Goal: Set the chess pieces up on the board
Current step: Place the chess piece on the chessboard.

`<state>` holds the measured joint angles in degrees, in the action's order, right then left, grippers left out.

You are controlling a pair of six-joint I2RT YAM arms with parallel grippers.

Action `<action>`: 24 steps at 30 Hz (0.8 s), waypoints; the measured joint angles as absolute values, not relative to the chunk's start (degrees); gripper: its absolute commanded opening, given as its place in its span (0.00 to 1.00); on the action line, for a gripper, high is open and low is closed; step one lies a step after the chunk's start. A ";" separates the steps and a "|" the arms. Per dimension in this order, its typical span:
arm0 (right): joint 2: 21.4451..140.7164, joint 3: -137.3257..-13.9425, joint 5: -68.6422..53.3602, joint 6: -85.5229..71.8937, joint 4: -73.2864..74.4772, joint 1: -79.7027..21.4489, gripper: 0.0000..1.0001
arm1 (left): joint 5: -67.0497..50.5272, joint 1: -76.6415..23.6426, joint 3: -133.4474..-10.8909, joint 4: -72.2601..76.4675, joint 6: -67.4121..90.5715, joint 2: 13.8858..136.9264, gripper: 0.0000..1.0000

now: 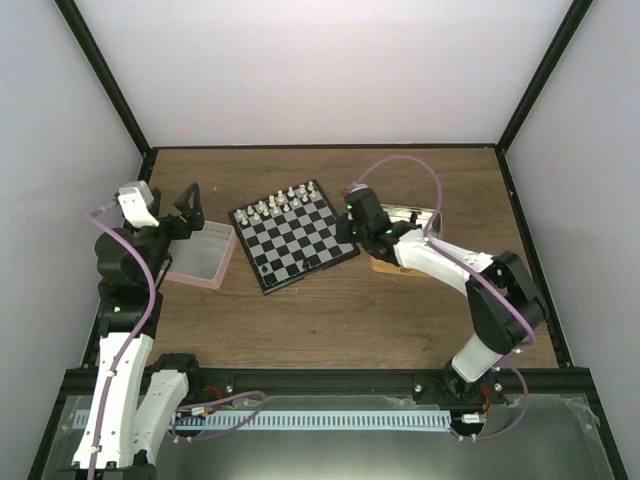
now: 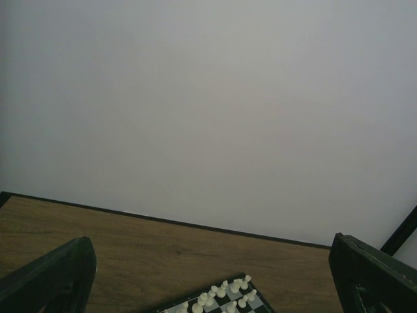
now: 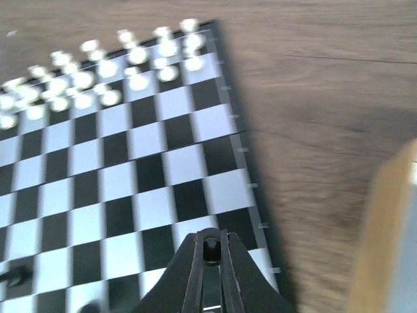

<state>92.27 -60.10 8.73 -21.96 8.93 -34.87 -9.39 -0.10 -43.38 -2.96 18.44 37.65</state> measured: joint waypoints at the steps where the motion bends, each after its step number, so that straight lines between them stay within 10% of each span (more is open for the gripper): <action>1: 92.49 -60.66 8.32 -22.02 9.08 -36.60 0.05 | -9.39 -0.12 -43.38 -2.94 18.44 37.65 1.00; 24: 109.62 -73.60 6.28 -22.13 11.62 -55.59 0.05 | -9.34 -0.10 -43.38 -2.66 18.44 37.26 1.00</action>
